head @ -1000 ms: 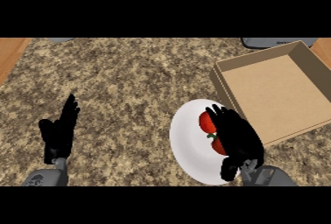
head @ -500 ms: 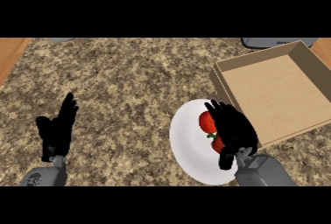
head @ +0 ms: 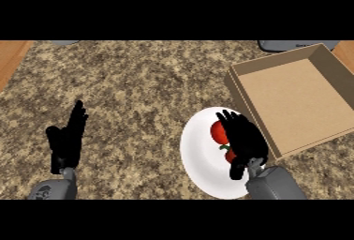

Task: Pick the bell pepper from the plate and place it in the cardboard box

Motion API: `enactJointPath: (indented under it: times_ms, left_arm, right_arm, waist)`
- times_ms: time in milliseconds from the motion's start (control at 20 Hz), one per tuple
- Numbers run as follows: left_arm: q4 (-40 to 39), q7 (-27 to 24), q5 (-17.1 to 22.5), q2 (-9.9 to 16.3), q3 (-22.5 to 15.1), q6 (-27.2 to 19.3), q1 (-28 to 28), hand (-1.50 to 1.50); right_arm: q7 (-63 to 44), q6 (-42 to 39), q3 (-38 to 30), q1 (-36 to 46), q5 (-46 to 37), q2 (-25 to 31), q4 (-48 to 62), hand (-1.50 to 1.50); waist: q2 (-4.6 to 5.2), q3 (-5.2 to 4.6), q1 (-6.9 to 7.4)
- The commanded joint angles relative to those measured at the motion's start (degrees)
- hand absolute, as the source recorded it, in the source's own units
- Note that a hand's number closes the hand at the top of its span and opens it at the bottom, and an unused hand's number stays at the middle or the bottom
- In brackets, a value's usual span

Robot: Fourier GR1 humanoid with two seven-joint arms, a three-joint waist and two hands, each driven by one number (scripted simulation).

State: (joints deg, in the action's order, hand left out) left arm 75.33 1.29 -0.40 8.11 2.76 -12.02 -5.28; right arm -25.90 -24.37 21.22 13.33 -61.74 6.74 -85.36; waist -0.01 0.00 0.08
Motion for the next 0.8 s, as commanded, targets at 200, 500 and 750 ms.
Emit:
enactJointPath:
  times_ms: [200, 500, 750]
  left_arm:
    - [0.75, 1.16, 0.21, 0.79, 1.27, 1.09, -0.10, 0.00]
    - [3.95, 0.00, -1.86, -2.63, -1.47, -0.16, 4.03, 0.00]
    - [0.64, 1.85, -0.15, 1.85, 2.64, 3.03, -1.10, 0.00]
  right_arm:
    - [10.13, 6.87, -0.93, 3.00, -1.73, 1.36, 4.11, 1.50]
    - [10.42, 8.25, -0.14, 0.19, -5.63, 0.90, 1.13, 1.50]
    - [3.44, 2.86, 5.33, -3.94, -7.55, -5.00, -6.41, 1.50]
  waist:
    - [0.02, 0.01, 0.15]
    - [-0.05, 0.00, 0.04]
    - [-0.07, -0.01, -0.23]
